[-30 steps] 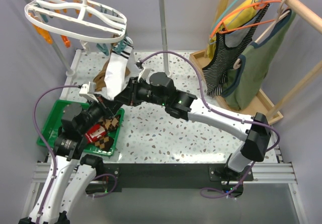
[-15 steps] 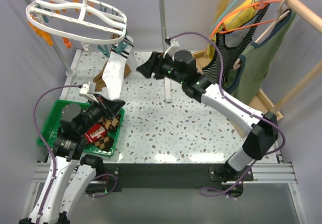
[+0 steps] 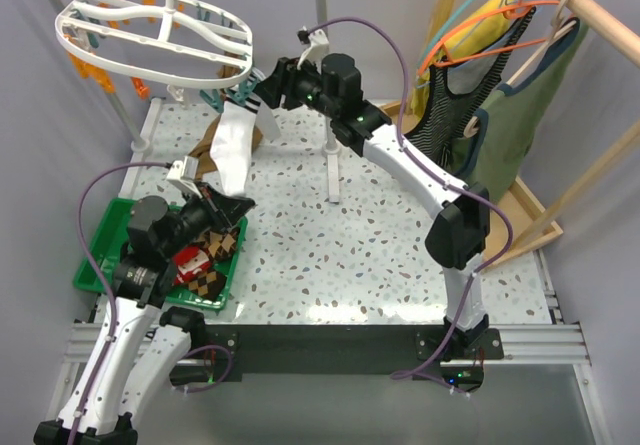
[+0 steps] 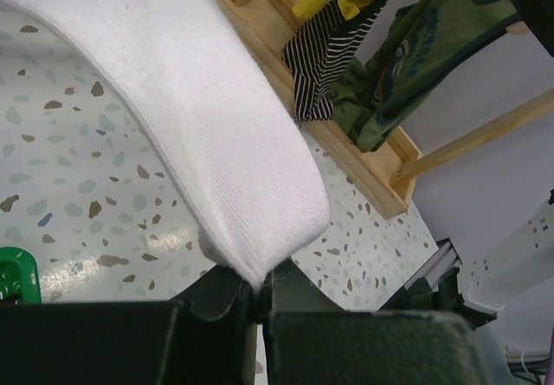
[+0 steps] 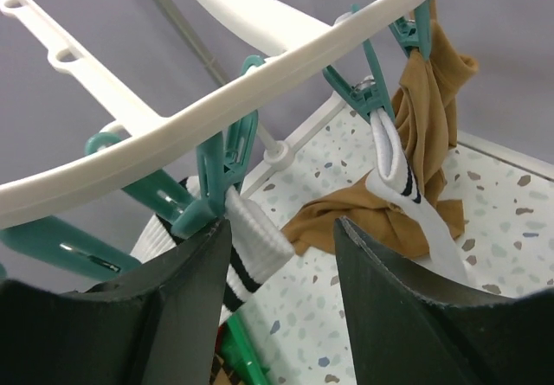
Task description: Remove the socks clipped to the hanger
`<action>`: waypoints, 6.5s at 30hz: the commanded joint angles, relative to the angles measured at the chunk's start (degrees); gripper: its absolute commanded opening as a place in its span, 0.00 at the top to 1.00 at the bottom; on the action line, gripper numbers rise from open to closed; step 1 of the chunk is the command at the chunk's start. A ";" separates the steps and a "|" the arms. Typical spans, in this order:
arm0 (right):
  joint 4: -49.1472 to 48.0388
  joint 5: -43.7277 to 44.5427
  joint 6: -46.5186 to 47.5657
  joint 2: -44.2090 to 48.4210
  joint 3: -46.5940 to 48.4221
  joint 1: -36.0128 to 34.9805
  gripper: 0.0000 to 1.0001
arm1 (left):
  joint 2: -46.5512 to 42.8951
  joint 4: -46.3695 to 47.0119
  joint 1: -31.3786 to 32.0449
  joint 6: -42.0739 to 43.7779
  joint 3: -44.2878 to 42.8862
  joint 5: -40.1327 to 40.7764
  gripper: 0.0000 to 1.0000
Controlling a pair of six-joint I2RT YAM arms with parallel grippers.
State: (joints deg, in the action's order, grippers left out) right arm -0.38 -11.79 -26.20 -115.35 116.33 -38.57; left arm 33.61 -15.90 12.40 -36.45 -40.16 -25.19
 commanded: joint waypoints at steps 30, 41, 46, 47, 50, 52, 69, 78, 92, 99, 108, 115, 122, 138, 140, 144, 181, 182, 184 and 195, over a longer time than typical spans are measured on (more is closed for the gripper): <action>-14.38 -16.33 -5.18 -8.22 9.70 2.71 0.34 | 0.15 1.93 -0.01 -1.96 -4.92 -5.75 1.00; -27.82 -23.19 -19.14 -14.99 13.57 3.59 0.32 | -1.52 2.81 0.08 -4.77 -5.19 -6.28 1.00; -36.69 -24.24 -24.24 -16.40 12.52 3.67 0.36 | -1.70 2.37 0.08 -4.95 -5.10 -6.27 1.00; -38.19 -24.42 -26.60 -16.57 12.25 3.59 0.36 | -1.70 2.37 0.08 -4.95 -5.01 -6.36 1.00; -41.36 -24.51 -28.99 -17.28 12.25 3.50 0.37 | -1.35 3.15 0.08 -5.21 -4.40 -6.28 1.00; -42.33 -24.16 -29.26 -17.19 11.20 3.32 0.36 | -1.17 3.33 0.08 -5.30 -4.13 -6.45 1.00; -46.38 -21.96 -31.90 -19.30 12.51 2.53 0.37 | -1.70 4.39 0.08 -6.88 -2.47 -7.77 1.00; -42.87 -20.11 -30.85 -17.81 11.64 2.53 0.72 | -2.84 1.33 0.08 -5.66 -1.06 -6.02 1.00; -37.33 -20.38 -27.68 -13.24 6.46 2.44 0.63 | -5.13 -3.17 0.08 -4.86 -1.67 -2.49 1.00; -27.40 -18.88 -20.74 -6.56 -2.07 2.62 0.35 | -4.95 -3.17 0.08 -5.92 -3.25 -3.64 1.00; -21.32 -20.63 -15.46 -5.67 -1.02 3.41 0.10 | -2.59 -3.78 0.08 -7.15 -4.48 -4.16 1.00; -33.98 -25.12 -23.37 -11.99 1.95 5.17 0.18 | 3.30 -8.87 0.08 -8.03 -9.04 -4.96 1.00; -31.97 -23.00 -24.87 -14.81 7.84 5.08 0.26 | 3.93 -11.97 0.08 -11.09 -6.43 -2.05 1.00; -39.87 -22.92 -35.33 -15.70 7.33 4.90 0.38 | 4.98 -18.03 -0.01 -15.76 -4.84 -3.37 1.00; -40.22 -22.23 -35.24 -14.56 5.32 4.90 0.38 | 5.15 -17.33 0.08 -16.29 -4.57 -3.55 1.00; -37.76 -23.45 -33.31 -13.67 5.39 4.20 0.34 | 5.95 -17.41 0.08 -16.11 -5.63 -3.46 1.00; -37.85 -24.42 -36.82 -20.71 15.06 2.27 0.39 | 6.21 -17.85 0.08 -17.34 -7.30 -3.02 1.00; -37.94 -23.98 -36.65 -20.70 14.98 2.09 0.38 | 6.30 -17.85 0.08 -17.34 -7.30 -3.02 1.00; -37.59 -23.45 -36.56 -21.14 15.85 2.09 0.38 | 6.12 -17.94 0.08 -17.25 -7.21 -2.93 1.00; -35.48 -22.22 -35.86 -22.20 18.23 1.56 0.44 | 5.77 -18.90 0.08 -16.90 -6.86 -2.85 1.00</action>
State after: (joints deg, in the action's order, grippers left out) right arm -36.47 -35.31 -62.76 -137.34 131.66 -36.64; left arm 39.88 -34.52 12.40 -53.41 -45.45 -28.01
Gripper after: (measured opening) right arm 0.582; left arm 0.048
